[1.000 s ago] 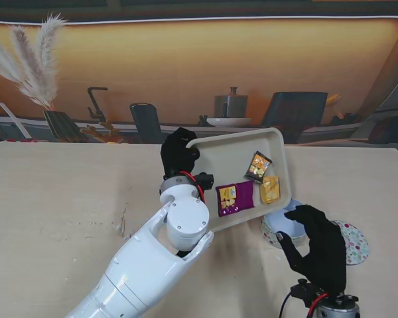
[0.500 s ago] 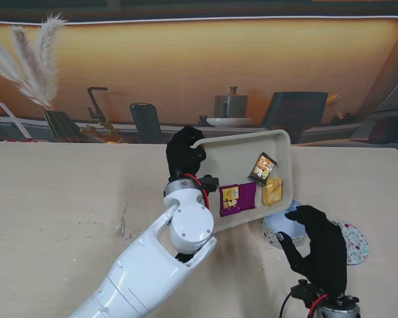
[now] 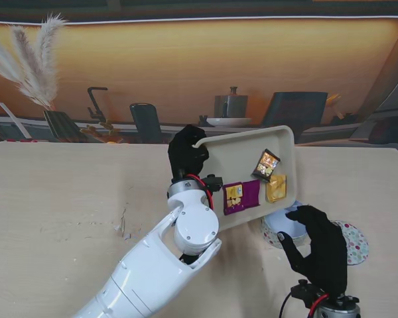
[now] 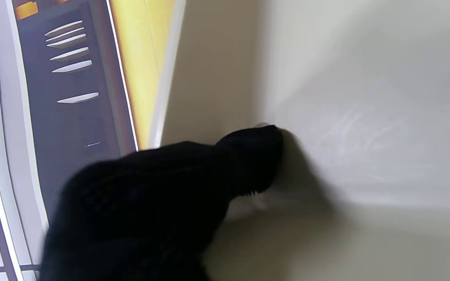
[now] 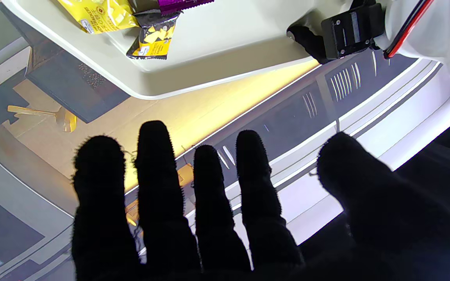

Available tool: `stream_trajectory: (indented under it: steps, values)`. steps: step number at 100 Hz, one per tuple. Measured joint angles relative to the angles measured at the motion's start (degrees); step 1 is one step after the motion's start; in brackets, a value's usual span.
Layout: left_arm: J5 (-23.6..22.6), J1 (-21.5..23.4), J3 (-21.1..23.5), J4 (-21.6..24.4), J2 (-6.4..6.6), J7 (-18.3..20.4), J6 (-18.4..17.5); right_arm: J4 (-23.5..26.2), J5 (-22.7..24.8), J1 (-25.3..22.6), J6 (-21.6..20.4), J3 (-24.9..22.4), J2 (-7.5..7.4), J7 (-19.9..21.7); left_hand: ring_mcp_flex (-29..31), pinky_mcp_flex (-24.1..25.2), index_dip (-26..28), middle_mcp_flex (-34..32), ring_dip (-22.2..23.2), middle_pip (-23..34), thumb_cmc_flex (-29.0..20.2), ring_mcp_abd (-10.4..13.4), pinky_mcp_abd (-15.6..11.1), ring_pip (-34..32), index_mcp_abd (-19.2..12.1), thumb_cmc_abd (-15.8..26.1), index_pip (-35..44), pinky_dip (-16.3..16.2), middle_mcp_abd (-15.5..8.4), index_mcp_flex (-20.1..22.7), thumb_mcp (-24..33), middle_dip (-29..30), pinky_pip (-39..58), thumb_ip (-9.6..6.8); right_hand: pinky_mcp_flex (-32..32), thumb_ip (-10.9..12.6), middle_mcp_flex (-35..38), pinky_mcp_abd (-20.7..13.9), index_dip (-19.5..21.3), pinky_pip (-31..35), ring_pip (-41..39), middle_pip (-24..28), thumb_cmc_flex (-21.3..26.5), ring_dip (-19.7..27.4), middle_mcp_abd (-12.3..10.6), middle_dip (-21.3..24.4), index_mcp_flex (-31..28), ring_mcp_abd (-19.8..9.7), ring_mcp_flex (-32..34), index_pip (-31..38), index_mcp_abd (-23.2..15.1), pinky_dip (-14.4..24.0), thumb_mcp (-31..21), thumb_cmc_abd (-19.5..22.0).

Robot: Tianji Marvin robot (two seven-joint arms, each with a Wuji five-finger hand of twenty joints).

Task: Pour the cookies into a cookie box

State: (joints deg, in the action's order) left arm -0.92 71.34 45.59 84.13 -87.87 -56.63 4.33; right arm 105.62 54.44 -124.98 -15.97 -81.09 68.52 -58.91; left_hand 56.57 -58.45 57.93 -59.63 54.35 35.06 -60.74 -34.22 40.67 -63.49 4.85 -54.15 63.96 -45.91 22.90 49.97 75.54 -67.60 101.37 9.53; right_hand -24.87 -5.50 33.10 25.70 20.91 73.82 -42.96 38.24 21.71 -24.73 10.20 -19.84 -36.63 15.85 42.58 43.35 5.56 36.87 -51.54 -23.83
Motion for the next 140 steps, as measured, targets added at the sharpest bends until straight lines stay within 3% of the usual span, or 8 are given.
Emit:
stream_trajectory:
  steps: [28, 89, 106, 140]
  values:
    - [-3.1, -0.2, -1.0, -0.2, 0.02, 0.4, 0.8, 0.0, 0.1, -0.1, -0.1, -0.1, 0.04, -0.6, 0.0, 0.0, -0.1, 0.0, 0.0, 0.0, 0.0, 0.0, 0.0, 0.0, -0.5, 0.0, 0.0, 0.0, 0.0, 0.0, 0.0, 0.0, 0.0, 0.0, 0.0, 0.0, 0.0, 0.0, 0.0, 0.0, 0.0, 0.0, 0.0, 0.0, 0.0, 0.0, 0.0, 0.0, 0.0, 0.0, 0.0, 0.0, 0.0, 0.0]
    - [-4.0, 0.1, -2.1, 0.0, -0.06, 0.3, -1.6, 0.4, 0.1, -0.5, 0.0, -0.1, 0.1, -0.9, 0.0, 0.0, -0.1, 0.0, 0.0, 0.0, 0.0, 0.0, 0.0, 0.0, -0.6, 0.0, 0.0, 0.0, 0.0, 0.0, 0.0, 0.0, 0.0, 0.0, 0.0, 0.0, 0.0, 0.0, 0.0, 0.0, 0.3, 0.0, 0.0, 0.0, 0.3, 0.0, 0.0, 0.0, -0.1, 0.0, 1.1, 0.0, 0.0, 0.0]
    - [-7.8, -0.4, -3.2, -1.1, -0.2, -0.5, -0.7, 0.4, 0.0, -0.4, 0.0, 0.0, 0.1, -0.8, 0.0, 0.0, -0.1, -0.1, 0.0, 0.0, 0.0, 0.0, 0.0, 0.0, -0.6, 0.0, 0.0, 0.0, 0.0, 0.0, 0.0, 0.0, 0.3, 0.01, 0.0, 0.0, 0.0, 0.0, 0.0, 0.0, 0.3, 0.0, 0.0, 0.0, 0.3, 0.0, 0.0, 0.0, -0.1, 0.0, 1.1, 0.0, 0.0, 0.0]
    - [-7.1, -0.1, -3.2, -1.0, -0.36, -0.5, -1.4, 0.4, 0.0, -0.4, 0.1, 0.0, 0.1, -0.7, 0.0, -0.1, -0.1, -0.4, 0.0, 0.0, 0.0, 0.0, 0.0, 0.0, -0.6, -0.2, 0.0, 0.0, 0.0, 0.0, 0.0, 0.0, 0.3, 0.01, 0.0, 0.0, 0.0, 0.0, 0.0, 0.0, 0.3, 0.0, 0.0, 0.0, 0.3, -0.1, 0.0, 0.0, -0.1, 0.0, 1.1, -0.5, 0.0, 0.0]
